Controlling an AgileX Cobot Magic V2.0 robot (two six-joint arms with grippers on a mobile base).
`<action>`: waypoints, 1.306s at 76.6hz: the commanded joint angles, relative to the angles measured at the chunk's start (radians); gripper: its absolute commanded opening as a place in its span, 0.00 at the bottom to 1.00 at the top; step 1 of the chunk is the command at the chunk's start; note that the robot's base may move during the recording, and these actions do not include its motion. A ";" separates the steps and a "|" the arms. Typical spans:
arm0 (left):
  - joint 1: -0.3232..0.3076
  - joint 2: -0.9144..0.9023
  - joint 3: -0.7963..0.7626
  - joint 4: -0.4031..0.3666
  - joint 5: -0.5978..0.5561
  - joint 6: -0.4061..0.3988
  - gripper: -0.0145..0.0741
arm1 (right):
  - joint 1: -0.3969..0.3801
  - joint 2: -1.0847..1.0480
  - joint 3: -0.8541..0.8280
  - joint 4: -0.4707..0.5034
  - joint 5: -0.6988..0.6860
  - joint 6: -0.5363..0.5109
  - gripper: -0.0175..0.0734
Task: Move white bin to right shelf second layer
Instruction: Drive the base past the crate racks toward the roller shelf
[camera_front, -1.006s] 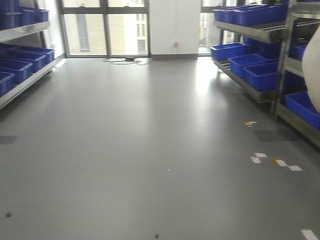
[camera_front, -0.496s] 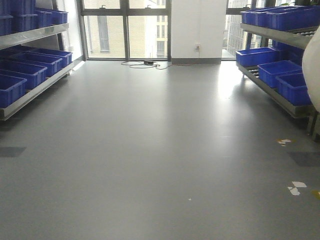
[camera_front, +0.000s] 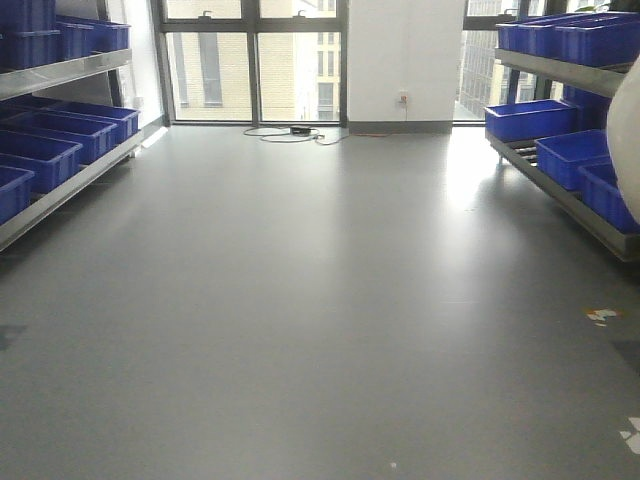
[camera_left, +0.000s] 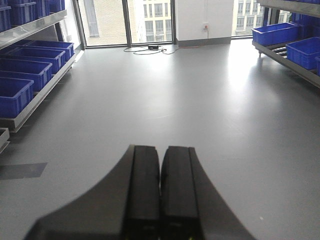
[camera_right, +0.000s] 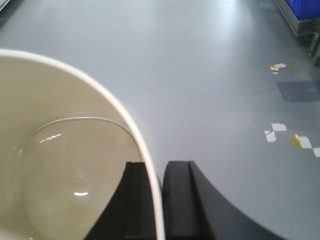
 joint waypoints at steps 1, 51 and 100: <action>-0.003 -0.014 0.037 0.000 -0.086 -0.005 0.26 | -0.007 0.002 -0.032 -0.003 -0.094 -0.003 0.22; -0.003 -0.014 0.037 0.000 -0.086 -0.005 0.26 | -0.007 0.002 -0.032 -0.003 -0.094 -0.003 0.22; -0.003 -0.014 0.037 0.000 -0.086 -0.005 0.26 | -0.007 0.002 -0.032 -0.003 -0.094 -0.003 0.22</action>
